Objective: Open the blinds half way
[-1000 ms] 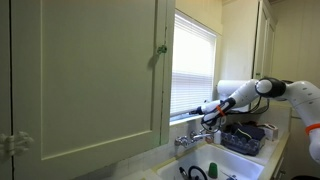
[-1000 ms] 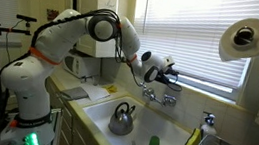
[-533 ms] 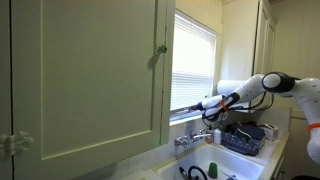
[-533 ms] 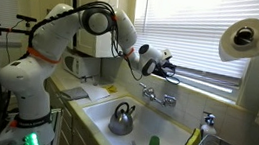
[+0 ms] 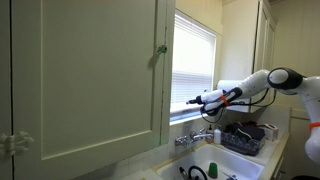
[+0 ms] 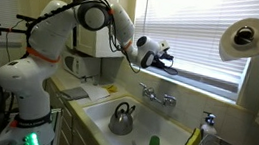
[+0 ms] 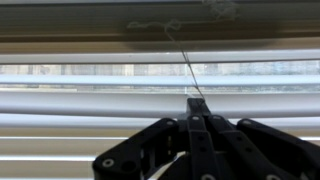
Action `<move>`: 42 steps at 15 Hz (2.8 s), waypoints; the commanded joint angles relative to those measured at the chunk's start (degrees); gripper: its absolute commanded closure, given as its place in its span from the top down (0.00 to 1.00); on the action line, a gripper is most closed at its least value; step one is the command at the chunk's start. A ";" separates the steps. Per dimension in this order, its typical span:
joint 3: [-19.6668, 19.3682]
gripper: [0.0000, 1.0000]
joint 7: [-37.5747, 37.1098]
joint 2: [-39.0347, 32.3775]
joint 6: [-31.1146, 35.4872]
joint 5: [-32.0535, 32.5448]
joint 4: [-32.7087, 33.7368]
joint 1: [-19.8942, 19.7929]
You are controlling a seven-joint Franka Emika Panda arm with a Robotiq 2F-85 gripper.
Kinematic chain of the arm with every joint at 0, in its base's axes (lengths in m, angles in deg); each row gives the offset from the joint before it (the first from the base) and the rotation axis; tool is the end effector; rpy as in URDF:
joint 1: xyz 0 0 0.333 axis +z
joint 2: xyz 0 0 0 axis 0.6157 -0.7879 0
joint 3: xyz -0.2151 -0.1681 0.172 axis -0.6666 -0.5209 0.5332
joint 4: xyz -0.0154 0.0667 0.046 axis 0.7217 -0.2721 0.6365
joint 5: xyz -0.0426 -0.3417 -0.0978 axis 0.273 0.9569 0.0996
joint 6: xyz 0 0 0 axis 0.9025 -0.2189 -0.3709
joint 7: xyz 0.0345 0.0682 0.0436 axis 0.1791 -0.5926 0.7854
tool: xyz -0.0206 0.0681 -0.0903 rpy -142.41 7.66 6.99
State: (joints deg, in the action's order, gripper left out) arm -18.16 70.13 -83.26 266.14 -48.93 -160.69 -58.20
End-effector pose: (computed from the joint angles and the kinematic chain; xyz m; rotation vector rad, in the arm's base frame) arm 0.6433 0.0861 0.4741 -2.3906 -0.3934 -1.7297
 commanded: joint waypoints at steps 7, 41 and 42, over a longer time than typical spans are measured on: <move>15.00 0.00 -2.26 5.28 -25.71 -2.04 -5.38 -12.97; -24.32 0.00 5.15 -16.03 17.66 0.50 7.50 20.01; -24.80 0.00 4.85 -16.06 17.92 0.27 8.06 20.54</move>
State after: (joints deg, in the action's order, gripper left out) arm -40.15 76.22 -97.17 281.78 -47.28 -156.01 -40.53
